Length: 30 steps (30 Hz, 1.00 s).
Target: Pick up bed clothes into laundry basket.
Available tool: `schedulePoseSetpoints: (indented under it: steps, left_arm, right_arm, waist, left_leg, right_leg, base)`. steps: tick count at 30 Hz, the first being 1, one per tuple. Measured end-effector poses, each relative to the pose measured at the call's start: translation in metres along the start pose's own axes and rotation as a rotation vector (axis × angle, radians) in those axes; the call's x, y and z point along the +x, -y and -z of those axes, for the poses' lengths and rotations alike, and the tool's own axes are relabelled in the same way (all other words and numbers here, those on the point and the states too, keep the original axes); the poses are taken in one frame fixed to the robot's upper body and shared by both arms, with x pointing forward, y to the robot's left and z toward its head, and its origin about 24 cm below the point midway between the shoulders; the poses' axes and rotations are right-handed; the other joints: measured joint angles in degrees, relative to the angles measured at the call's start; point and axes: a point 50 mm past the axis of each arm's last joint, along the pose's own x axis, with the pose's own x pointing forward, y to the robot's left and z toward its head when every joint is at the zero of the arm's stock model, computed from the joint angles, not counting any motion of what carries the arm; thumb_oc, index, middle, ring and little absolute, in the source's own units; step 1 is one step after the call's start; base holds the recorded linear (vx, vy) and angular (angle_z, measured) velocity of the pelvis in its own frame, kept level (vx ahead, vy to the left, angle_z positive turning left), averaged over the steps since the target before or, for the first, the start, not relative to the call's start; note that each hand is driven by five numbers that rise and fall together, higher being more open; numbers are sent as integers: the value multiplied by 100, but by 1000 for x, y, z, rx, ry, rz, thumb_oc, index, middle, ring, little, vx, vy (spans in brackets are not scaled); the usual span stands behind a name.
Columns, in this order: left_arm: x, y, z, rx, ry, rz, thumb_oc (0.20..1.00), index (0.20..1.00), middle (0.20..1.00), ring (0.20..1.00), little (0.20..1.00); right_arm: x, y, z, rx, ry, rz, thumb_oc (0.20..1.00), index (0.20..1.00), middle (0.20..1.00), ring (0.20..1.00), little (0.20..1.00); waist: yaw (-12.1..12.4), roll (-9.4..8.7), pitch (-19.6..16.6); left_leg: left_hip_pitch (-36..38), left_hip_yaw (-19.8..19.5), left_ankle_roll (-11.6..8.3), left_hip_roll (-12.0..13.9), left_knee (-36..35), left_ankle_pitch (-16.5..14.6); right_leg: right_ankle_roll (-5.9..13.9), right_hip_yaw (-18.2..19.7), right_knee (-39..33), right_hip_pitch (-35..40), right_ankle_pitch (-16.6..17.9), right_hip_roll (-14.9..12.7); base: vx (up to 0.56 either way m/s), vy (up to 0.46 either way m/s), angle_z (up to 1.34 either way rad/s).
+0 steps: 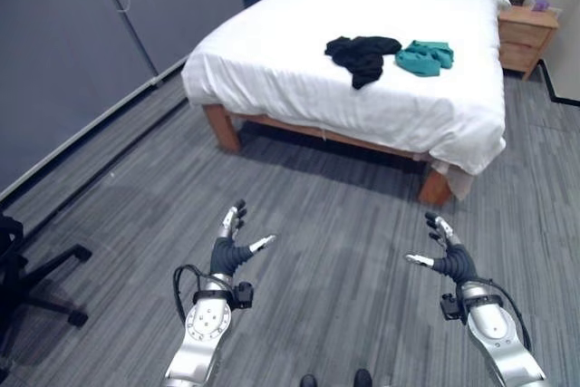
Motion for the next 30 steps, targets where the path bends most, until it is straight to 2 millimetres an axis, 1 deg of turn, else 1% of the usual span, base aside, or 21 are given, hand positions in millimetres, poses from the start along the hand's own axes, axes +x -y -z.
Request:
schedulePoseSetpoints:
  steps: [1, 5, 9, 12, 13, 14, 15, 16, 17, 18, 19, 20, 21, 22, 23, 24, 25, 27, 28, 29, 30]
  left_arm:
    - [-1, 0, 1, -14, -7, -3, 1000, 1000, 1000, 1000, 1000]
    - [-1, 0, 0, -22, -6, -4, 1000, 1000, 1000, 1000, 1000]
    - [-4, 0, 3, -22, -18, -2, 1000, 1000, 1000, 1000, 1000]
    - [-4, 1, 3, -22, -18, 7, 1000, 1000, 1000, 1000, 1000]
    - [4, 5, -2, -15, 5, 31, 1000, 1000, 1000, 1000, 1000]
    - [24, 13, -15, -6, 64, 74, 1000, 1000, 1000, 1000, 1000]
    - [26, 14, -18, -11, 73, 76, 1000, 1000, 1000, 1000, 1000]
    - [25, 16, -18, -15, 73, 83, 1000, 1000, 1000, 1000, 1000]
    - [24, 16, -16, -14, 66, 83, 1000, 1000, 1000, 1000, 1000]
    - [21, 15, -13, -14, 53, 82, 1000, 1000, 1000, 1000, 1000]
    - [19, 16, -11, -18, 45, 82, 1000, 1000, 1000, 1000, 1000]
    - [19, 17, -10, -21, 39, 83, 1000, 1000, 1000, 1000, 1000]
    - [20, 17, -9, -22, 36, 83, 1000, 1000, 1000, 1000, 1000]
    - [22, 18, -7, -20, 24, 83, 1000, 1000, 1000, 1000, 1000]
    - [23, 18, -6, -15, 18, 85, 1000, 1000, 1000, 1000, 1000]
    - [24, 13, -8, -1, 29, 81, 1000, 1000, 1000, 1000, 1000]
    - [24, 12, -8, 3, 28, 80, 1000, 1000, 1000, 1000, 1000]
    - [26, 11, -10, 9, 37, 80, 1000, 1000, 1000, 1000, 1000]
    - [29, 10, -11, 19, 42, 81, 1000, 1000, 1000, 1000, 1000]
    - [35, 7, -8, 25, 29, 68, 1000, 1000, 1000, 1000, 1000]
    - [37, 6, -5, 28, 14, 58, 1000, 1000, 1000, 1000, 1000]
  right_arm:
    - [-2, 2, 2, 5, -10, 22, 1000, 1000, 1000, 1000, 1000]
    - [-3, 4, 3, 4, -18, 45, 1000, 1000, 1000, 1000, 1000]
    - [-4, 7, 4, 2, -19, 52, 1000, 1000, 1000, 1000, 1000]
    - [-4, 7, 3, 2, -17, 54, 1000, 1000, 1000, 1000, 1000]
    - [-3, 8, 3, 7, -15, 70, 1000, 1000, 1000, 1000, 1000]
    - [2, 12, -3, -4, 7, 80, 1000, 1000, 1000, 1000, 1000]
    - [4, 12, -5, -2, 19, 84, 1000, 1000, 1000, 1000, 1000]
    - [9, 13, -10, -1, 39, 93, 1000, 1000, 1000, 1000, 1000]
    - [11, 13, -13, 2, 52, 96, 1000, 1000, 1000, 1000, 1000]
    - [13, 15, -19, 1, 76, 100, 1000, 1000, 1000, 1000, 1000]
    - [13, 18, -23, -3, 92, 107, 1000, 1000, 1000, 1000, 1000]
    - [12, 19, -22, -4, 91, 112, 1000, 1000, 1000, 1000, 1000]
    - [13, 19, -22, -6, 86, 113, 1000, 1000, 1000, 1000, 1000]
    - [16, 18, -23, -23, 90, 110, 1000, 1000, 1000, 1000, 1000]
    - [12, 15, -20, -39, 73, 97, 1000, 1000, 1000, 1000, 1000]
    - [10, 7, -19, -28, 65, 73, 1000, 1000, 1000, 1000, 1000]
    - [10, 4, -19, -21, 67, 67, 1000, 1000, 1000, 1000, 1000]
    - [8, 1, -22, -1, 76, 67, 1000, 1000, 1000, 1000, 1000]
    - [8, -1, -23, 5, 79, 63, 1000, 1000, 1000, 1000, 1000]
    - [10, -2, -25, 10, 86, 65, 1000, 1000, 1000, 1000, 1000]
    - [12, -2, -27, 11, 95, 64, 1000, 1000, 1000, 1000, 1000]
  waist:
    - [-3, -3, 21]
    - [-14, 7, 28]
    - [-103, 44, 56]
    - [-119, 46, 129]
    - [-142, -42, 222]
    - [-130, -285, 514]
    - [-144, -324, 545]
    - [-189, -296, 554]
    - [-237, -242, 548]
    - [-242, -105, 534]
    - [-292, 55, 551]
    - [-336, 116, 548]
    - [-415, 110, 613]
    - [-453, 267, 719]
    - [-487, 235, 704]
    - [-451, 49, 663]
    - [-447, 29, 661]
    - [-514, 56, 692]
    - [-546, 22, 680]
    - [-589, -14, 682]
    - [-607, -20, 680]
  left_leg:
    - [-2, 1, -50, 0, -1, -35]
    - [-5, -7, -52, 0, -1, -37]
    - [-9, -15, -51, 0, 0, -37]
    - [-41, 11, -48, -1, 67, 24]
    - [-408, 20, -122, -58, 550, -29]
    - [-997, 284, -294, -135, 1302, -124]
    - [-1146, 559, -284, 3, 1350, -122]
    - [-1180, 859, -249, 230, 1290, -104]
    - [-1128, 843, -197, 281, 1116, -82]
    - [-976, 722, -131, 317, 842, -36]
    - [-895, 719, -83, 388, 744, 0]
    - [-787, 694, -49, 347, 555, 15]
    - [-720, 758, 11, 265, 467, -53]
    - [-564, 764, 112, 311, 262, -14]
    - [-407, 793, 181, 216, 152, 71]
    - [-308, 766, 230, 31, 98, -65]
    - [-318, 740, 215, -8, 94, -84]
    - [-373, 496, 150, 24, 100, -73]
    - [-403, 373, 120, 24, 78, -82]
    - [-407, 241, 83, 21, 81, -178]
    - [-390, 189, 71, 15, 85, -226]
  right_leg:
    - [12, 4, 1, -1, -8, 0]
    - [23, 4, 1, -1, -13, 1]
    - [21, 0, 1, -2, -15, 2]
    - [2, 13, 6, -30, -4, 23]
    - [-30, -65, 30, -113, -12, -93]
    - [-149, -233, 7, -224, 57, -336]
    - [-127, -239, 8, -292, 45, -365]
    - [-72, -270, -10, -327, 26, -355]
    - [-1, -210, 84, -355, -5, -331]
    - [87, -167, 230, -420, -74, -281]
    - [143, -170, 397, -468, -161, -239]
    - [190, -159, 620, -556, -258, -279]
    - [411, -167, 1166, -780, -380, -402]
    - [716, -177, 2427, -1369, -588, -505]
    - [888, -201, 3501, -1923, -777, -765]
    - [938, -87, 3659, -2308, -777, -1140]
    - [933, -41, 3470, -2456, -779, -1173]
    - [922, 202, 2314, -2304, -757, -1017]
    - [855, 275, 1568, -2263, -632, -997]
    - [899, 142, 405, -2163, -149, -1003]
    - [902, -35, -69, -2136, 96, -1021]
  base:
    - [0, 0, 0]
    - [36, -38, 0]
    - [24, -12, 1]
    - [-101, -17, 3]
    - [-8, 83, 48]
    - [79, 126, 52]
    - [136, 192, 36]
    - [180, 185, -2]
    - [108, 127, -18]
    - [166, 183, -20]
    - [146, 162, -15]
    - [218, 187, -3]
    - [104, 68, -3]
    - [148, 44, 2]
    - [420, -29, 9]
    - [560, -84, 11]
    - [594, -161, 20]
    - [415, -197, 43]
    - [474, -229, 69]
    - [519, -248, 60]
    - [507, -232, 49]
